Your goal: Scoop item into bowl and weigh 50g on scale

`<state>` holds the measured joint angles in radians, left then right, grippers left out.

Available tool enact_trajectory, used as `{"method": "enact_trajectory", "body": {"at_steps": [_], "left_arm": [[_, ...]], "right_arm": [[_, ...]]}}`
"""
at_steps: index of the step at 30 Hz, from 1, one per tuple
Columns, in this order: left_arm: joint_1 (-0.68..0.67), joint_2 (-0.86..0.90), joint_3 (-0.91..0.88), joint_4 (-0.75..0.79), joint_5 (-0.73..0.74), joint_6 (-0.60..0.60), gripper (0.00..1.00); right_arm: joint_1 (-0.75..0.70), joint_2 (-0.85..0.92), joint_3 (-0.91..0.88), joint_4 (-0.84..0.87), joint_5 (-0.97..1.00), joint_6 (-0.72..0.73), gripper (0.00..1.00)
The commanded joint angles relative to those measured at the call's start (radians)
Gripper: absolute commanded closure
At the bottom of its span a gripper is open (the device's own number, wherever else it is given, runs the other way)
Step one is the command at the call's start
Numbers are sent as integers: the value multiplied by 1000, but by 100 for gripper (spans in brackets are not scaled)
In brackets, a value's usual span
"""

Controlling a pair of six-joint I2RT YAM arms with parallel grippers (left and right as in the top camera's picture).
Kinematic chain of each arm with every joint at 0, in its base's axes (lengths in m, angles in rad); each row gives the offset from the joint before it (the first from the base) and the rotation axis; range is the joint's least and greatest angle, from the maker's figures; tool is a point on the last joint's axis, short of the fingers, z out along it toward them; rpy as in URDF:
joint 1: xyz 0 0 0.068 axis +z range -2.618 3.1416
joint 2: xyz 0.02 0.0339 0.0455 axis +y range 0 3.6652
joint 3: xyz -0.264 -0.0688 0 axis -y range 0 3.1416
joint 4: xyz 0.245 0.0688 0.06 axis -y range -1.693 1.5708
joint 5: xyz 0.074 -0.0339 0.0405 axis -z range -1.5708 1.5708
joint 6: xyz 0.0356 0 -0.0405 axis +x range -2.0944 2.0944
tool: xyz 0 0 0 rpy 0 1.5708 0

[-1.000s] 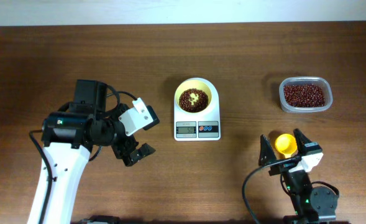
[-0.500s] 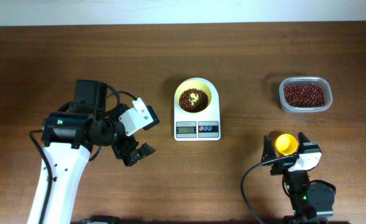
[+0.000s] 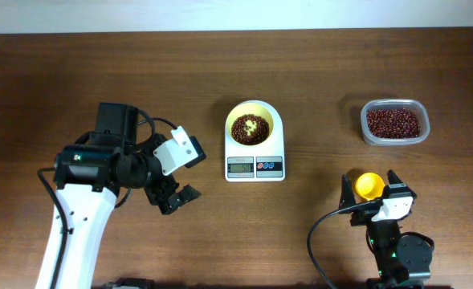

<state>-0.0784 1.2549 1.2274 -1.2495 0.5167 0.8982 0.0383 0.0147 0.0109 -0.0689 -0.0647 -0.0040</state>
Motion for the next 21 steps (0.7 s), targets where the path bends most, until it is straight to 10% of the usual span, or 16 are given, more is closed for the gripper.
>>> {"method": "enact_trajectory", "body": {"at_steps": [1,21], "left_arm": [[-4,-4,12,-1,7,16,1],[-4,-4,12,-1,7,16,2]], "right_arm": [[5,-11,-5,-10,19,-7,1],[5,-11,-5,-6,3,19,1]]}}
